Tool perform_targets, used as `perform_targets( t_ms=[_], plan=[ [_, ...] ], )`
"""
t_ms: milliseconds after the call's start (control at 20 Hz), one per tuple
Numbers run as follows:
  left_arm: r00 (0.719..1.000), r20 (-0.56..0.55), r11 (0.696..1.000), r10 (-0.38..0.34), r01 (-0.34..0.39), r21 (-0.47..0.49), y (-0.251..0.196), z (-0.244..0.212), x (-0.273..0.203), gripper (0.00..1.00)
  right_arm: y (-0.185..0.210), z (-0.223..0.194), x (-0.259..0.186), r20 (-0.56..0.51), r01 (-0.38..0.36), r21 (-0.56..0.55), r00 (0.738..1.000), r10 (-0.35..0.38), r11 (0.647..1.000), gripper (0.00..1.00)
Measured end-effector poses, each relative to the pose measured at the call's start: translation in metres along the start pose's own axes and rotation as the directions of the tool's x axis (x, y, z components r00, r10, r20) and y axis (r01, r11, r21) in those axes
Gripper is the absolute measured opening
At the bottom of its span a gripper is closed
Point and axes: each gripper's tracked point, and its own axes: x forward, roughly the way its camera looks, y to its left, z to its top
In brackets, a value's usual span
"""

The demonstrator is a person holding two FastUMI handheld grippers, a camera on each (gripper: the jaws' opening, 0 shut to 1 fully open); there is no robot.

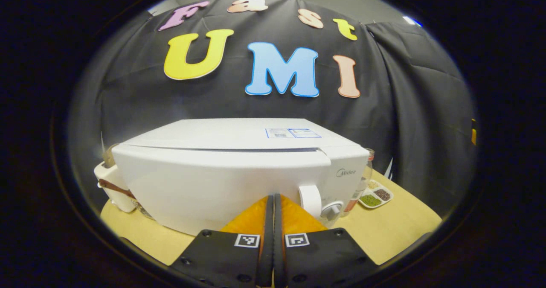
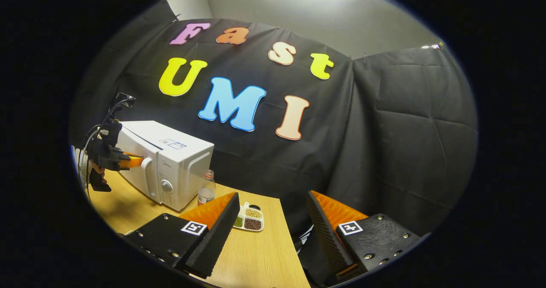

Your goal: Open the microwave oven with the left hand, put the food in, and close the microwave oven.

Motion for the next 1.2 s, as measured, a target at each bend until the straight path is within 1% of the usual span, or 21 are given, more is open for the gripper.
perform_targets(
  t_ms=[100,200,250,300,450,500,600,750,900,1000,1050,1200],
  plan=[
    [1.000,0.005,1.000,-0.007,0.007,-0.010,0.000,0.000,0.001,0.08,0.001,-0.005,0.002,-0.010,-0.001,0.011,1.000,0.001,1.000,0.96],
    [1.000,0.012,1.000,-0.008,0.008,0.010,0.001,0.002,0.004,0.09,0.005,-0.006,0.004,-0.017,-0.013,0.029,1.000,0.014,1.000,0.96],
    [1.000,0.024,0.999,0.017,-0.017,0.034,0.005,0.007,0.009,0.08,0.007,-0.006,0.005,-0.018,-0.019,0.035,1.000,0.020,0.999,0.96],
    [1.000,-0.017,1.000,0.006,-0.006,0.028,0.001,-0.002,0.008,0.07,0.011,-0.005,0.005,-0.017,-0.027,0.042,0.999,0.028,0.999,0.96],
    [0.999,-0.028,0.999,0.024,-0.023,0.034,-0.002,0.004,0.009,0.07,0.020,0.003,0.002,0.002,-0.050,0.061,0.999,0.050,0.997,0.96],
    [1.000,-0.019,0.999,0.012,-0.011,0.036,-0.008,0.009,0.003,0.08,0.024,0.005,0.001,0.009,-0.055,0.065,0.998,0.055,0.996,0.96],
    [1.000,0.023,1.000,-0.008,0.008,0.027,-0.014,0.025,-0.018,0.07,0.030,0.012,-0.002,0.026,-0.064,0.077,0.998,0.062,0.995,0.96],
    [0.997,0.083,1.000,0.008,-0.010,0.025,-0.008,0.048,-0.060,0.07,0.045,0.020,-0.010,0.033,-0.085,0.118,0.996,0.082,0.989,0.96],
    [0.989,0.141,0.997,0.032,-0.042,0.070,0.003,0.071,-0.109,0.07,0.064,0.031,-0.021,0.046,-0.108,0.181,0.994,0.101,0.978,0.96],
    [0.981,0.190,0.992,0.043,-0.064,0.106,0.010,0.088,-0.144,0.09,0.082,0.037,-0.028,0.058,-0.126,0.193,0.991,0.116,0.973,0.96],
    [0.976,0.211,0.990,0.050,-0.076,0.117,0.014,0.096,-0.162,0.08,0.088,0.039,-0.031,0.062,-0.131,0.194,0.991,0.121,0.972,0.96],
    [0.959,0.278,0.986,0.062,-0.102,0.132,0.021,0.118,-0.209,0.08,0.112,0.049,-0.044,0.081,-0.165,0.217,0.985,0.150,0.962,0.96]
  ],
)
